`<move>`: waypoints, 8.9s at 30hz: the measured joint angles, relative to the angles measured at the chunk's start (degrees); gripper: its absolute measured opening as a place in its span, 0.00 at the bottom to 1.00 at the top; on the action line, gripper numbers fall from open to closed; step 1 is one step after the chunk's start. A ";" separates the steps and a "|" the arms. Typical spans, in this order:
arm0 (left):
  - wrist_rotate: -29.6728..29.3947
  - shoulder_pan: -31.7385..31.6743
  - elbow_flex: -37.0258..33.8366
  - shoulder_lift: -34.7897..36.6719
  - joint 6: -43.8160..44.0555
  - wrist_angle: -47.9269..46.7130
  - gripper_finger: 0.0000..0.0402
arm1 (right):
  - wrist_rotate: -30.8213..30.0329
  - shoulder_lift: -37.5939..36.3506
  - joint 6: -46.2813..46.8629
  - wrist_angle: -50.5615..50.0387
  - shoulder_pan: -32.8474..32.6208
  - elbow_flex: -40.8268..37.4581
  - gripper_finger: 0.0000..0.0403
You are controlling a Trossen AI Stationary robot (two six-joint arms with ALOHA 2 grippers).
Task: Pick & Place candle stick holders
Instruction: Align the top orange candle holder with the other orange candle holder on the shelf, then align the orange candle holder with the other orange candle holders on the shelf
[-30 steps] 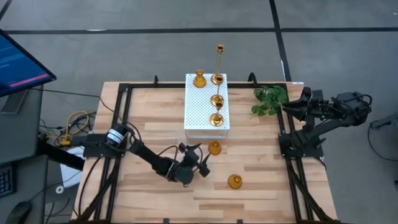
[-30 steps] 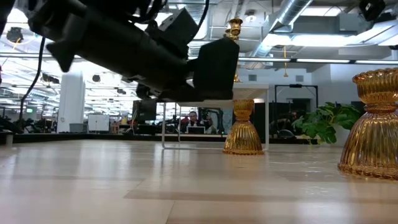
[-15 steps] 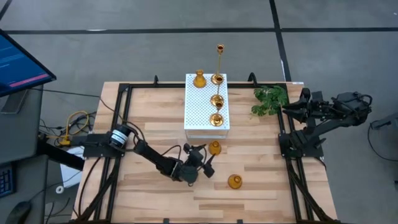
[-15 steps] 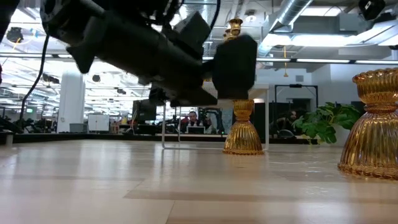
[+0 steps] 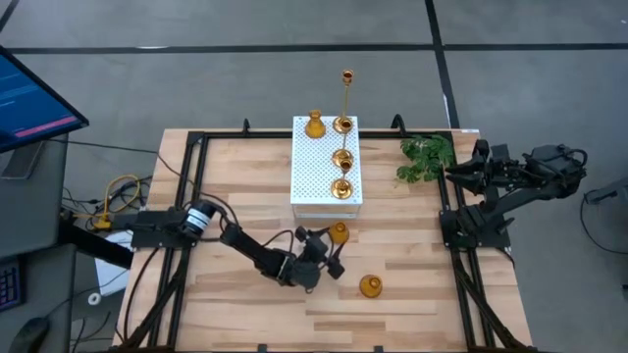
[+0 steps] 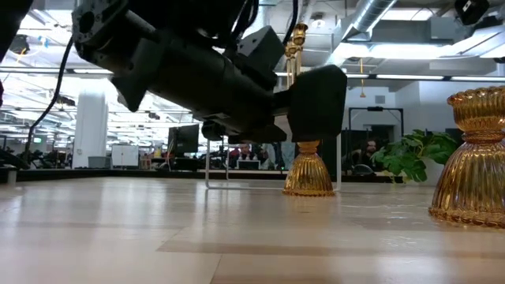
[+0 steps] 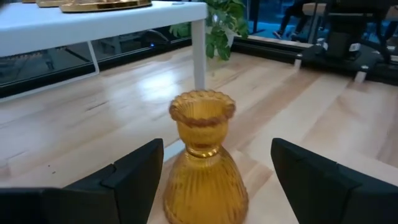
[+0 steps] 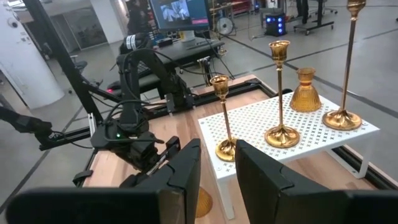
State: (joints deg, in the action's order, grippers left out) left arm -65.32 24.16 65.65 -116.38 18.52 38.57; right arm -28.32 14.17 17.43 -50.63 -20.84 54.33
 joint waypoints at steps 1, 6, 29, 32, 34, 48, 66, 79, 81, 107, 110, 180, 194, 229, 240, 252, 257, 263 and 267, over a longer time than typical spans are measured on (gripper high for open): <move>0.17 -0.26 0.00 0.00 0.38 0.00 0.74 | 0.00 -0.02 -0.02 0.02 0.00 0.00 0.23; 3.26 -1.90 0.00 0.00 1.44 0.02 0.74 | 0.03 -0.01 -0.03 0.00 0.00 0.00 0.23; 7.12 -5.16 0.00 0.00 4.26 0.02 0.71 | 1.05 0.00 -1.53 -0.13 0.00 0.00 0.23; 7.15 -5.33 -0.01 0.00 4.27 0.02 0.65 | 1.05 -0.01 -1.51 -0.13 0.00 0.00 0.23; 7.14 -5.38 -0.01 0.00 4.27 0.02 0.59 | 1.05 0.00 -1.49 -0.13 0.00 0.00 0.23; 10.30 -4.53 -0.02 0.11 5.51 0.24 0.33 | 1.05 0.00 -1.23 -0.14 0.00 0.00 0.23; -8.98 6.19 -0.07 22.94 -18.21 -0.13 0.36 | 1.04 0.00 -0.85 0.11 -0.01 0.00 0.23; -11.53 -8.53 -0.07 37.27 -36.57 -0.25 0.37 | 0.96 0.00 -0.87 1.77 0.00 0.00 0.23; -7.38 -11.77 -0.09 37.40 -36.38 -0.45 0.37 | 0.97 -0.02 -0.90 1.97 -0.01 0.00 0.23; 43.75 -37.08 -1.26 37.31 -14.00 -33.47 0.36 | 1.46 -0.02 -1.05 1.79 0.00 0.00 0.23; 45.12 -38.22 -3.42 37.89 -13.99 -33.36 0.36 | 1.46 -0.01 -1.05 1.79 0.00 0.00 0.23; 47.78 -40.65 -16.02 38.58 -13.68 -12.79 0.36 | 1.07 -0.02 -2.43 1.75 -0.01 0.02 0.23; 47.79 -40.63 -14.19 34.36 -13.78 -10.63 0.36 | 0.81 -0.02 -2.43 1.79 -0.01 0.02 0.23; 42.47 -34.80 -14.03 47.99 -18.30 -27.54 0.75 | 1.07 -0.01 -2.40 3.11 -0.01 0.02 0.23; 41.31 -11.26 -13.94 59.13 -5.17 -35.38 0.74 | 1.33 0.00 -2.39 3.21 0.00 0.02 0.23; 33.28 8.72 -13.97 37.60 3.42 -22.53 0.74 | 1.31 -0.02 -2.39 3.14 0.00 0.02 0.23; 38.65 6.72 -13.95 26.55 0.94 -10.21 0.74 | 1.31 -0.02 -2.38 3.12 0.00 0.02 0.23; 43.60 2.50 -11.76 18.30 -3.41 -4.06 0.77 | 1.49 -0.02 -2.38 3.08 0.00 0.02 0.23; 48.21 -0.28 -7.84 14.60 -6.57 -3.62 0.81 | 1.51 -0.02 -2.40 3.05 -0.01 0.02 0.23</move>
State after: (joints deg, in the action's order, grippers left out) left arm -17.11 23.88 57.80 -101.78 11.96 34.95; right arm -26.80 14.15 15.03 -47.58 -20.85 54.35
